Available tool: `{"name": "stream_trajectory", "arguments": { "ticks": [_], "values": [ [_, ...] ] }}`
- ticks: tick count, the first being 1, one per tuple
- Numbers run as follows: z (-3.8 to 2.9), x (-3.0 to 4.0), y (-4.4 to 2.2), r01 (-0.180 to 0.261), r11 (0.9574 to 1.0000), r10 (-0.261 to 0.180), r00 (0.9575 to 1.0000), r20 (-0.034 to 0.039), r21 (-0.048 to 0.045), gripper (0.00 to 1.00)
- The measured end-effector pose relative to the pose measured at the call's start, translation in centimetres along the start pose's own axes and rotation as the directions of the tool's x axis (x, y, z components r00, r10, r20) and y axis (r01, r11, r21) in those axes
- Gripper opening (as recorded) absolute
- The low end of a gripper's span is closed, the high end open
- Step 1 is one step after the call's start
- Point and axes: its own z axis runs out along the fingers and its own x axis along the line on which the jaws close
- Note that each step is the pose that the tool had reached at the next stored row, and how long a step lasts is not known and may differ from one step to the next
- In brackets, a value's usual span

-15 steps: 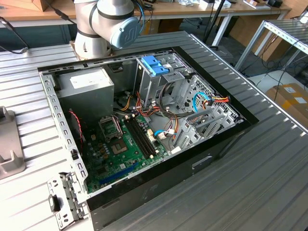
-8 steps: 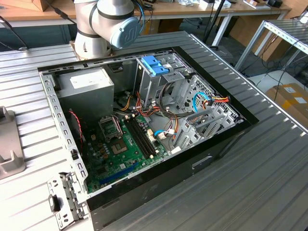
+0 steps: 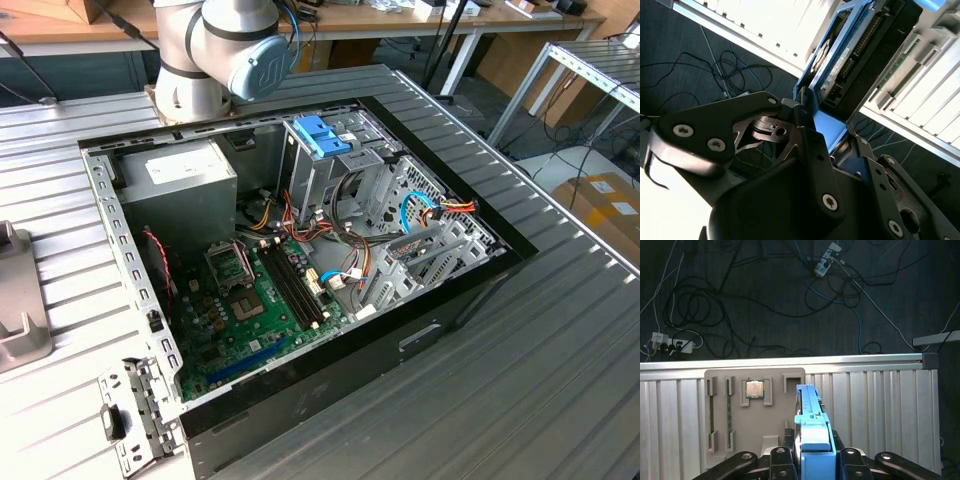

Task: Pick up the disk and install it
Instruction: 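Pick up the disk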

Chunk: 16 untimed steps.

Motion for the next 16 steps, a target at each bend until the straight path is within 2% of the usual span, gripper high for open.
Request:
{"name": "stream_trajectory", "arguments": {
  "ticks": [16],
  "values": [
    [-1.29, -0.12, 0.05, 0.000, 1.0000, 0.000, 1.0000, 0.0018, 0.0000, 0.37]
  ]
}}
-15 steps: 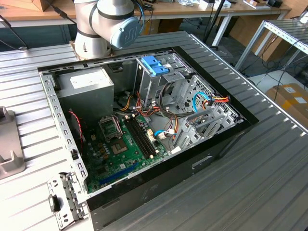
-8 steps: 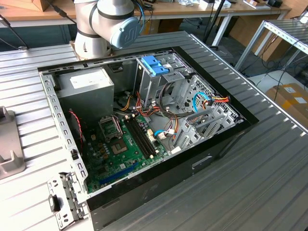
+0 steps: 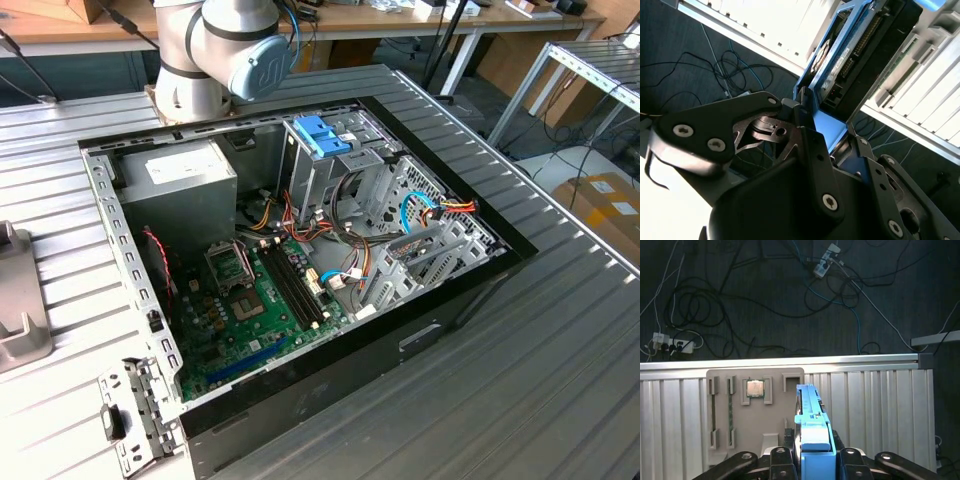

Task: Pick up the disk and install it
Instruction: 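Pick up the disk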

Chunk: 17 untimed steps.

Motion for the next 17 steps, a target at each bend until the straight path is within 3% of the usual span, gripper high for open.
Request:
{"name": "stream_trajectory", "arguments": {
  "ticks": [17],
  "values": [
    [-1.33, -0.12, 0.04, 0.000, 1.0000, 0.000, 1.0000, 0.0016, -0.0001, 0.37]
  ]
}}
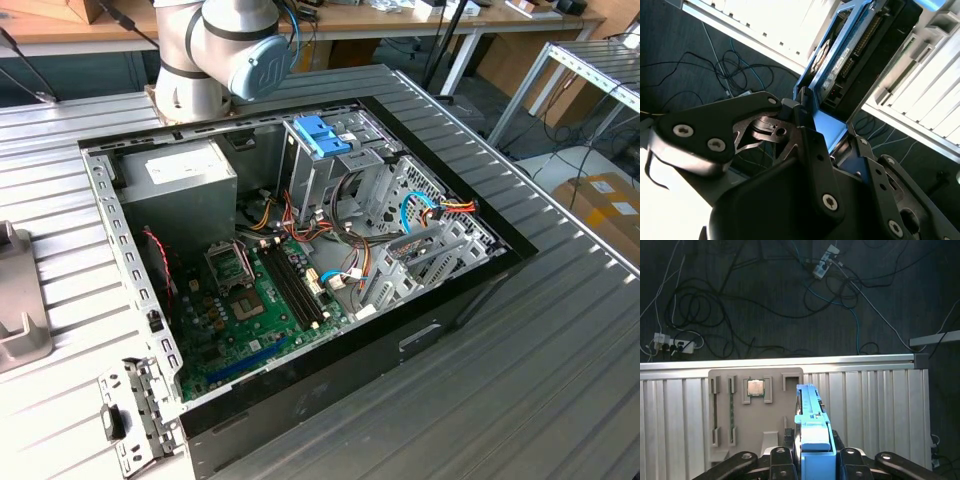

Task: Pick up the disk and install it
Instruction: 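Pick up the disk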

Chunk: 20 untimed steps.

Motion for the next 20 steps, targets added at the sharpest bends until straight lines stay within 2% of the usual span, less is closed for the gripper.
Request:
{"name": "stream_trajectory", "arguments": {
  "ticks": [20],
  "values": [
    [-1.10, -0.10, 0.04, 0.000, 1.0000, 0.000, 1.0000, 0.0007, -0.0001, 0.37]
  ]
}}
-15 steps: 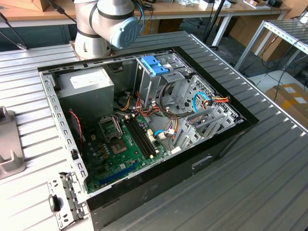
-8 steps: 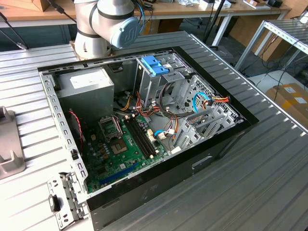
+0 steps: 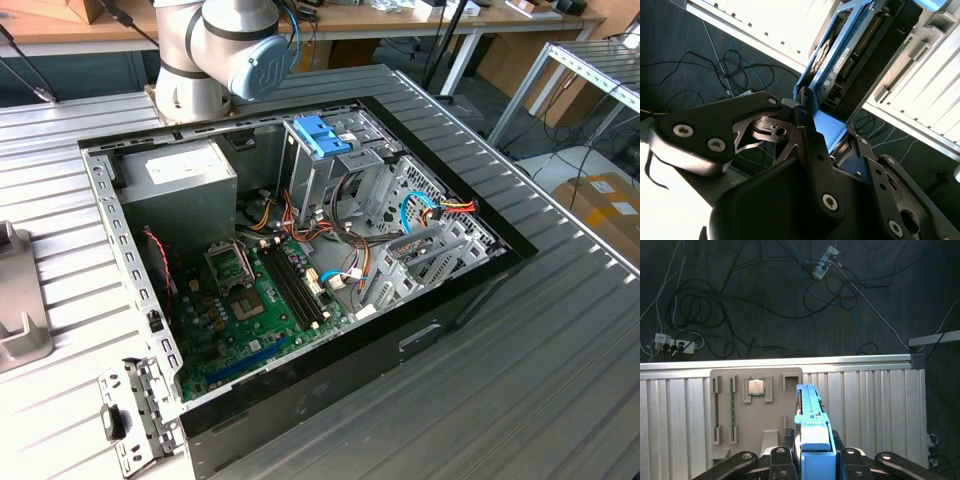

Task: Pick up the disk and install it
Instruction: 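Pick up the disk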

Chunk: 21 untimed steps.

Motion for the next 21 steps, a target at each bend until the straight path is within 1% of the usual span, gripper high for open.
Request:
{"name": "stream_trajectory", "arguments": {
  "ticks": [10, 21],
  "values": [
    [-0.46, -0.04, 0.01, 0.000, 1.0000, 0.000, 1.0000, 0.0004, 0.0000, 0.37],
    [-1.32, -0.12, 0.04, 0.000, 1.0000, 0.000, 1.0000, 0.0013, 0.0000, 0.37]
  ]
}}
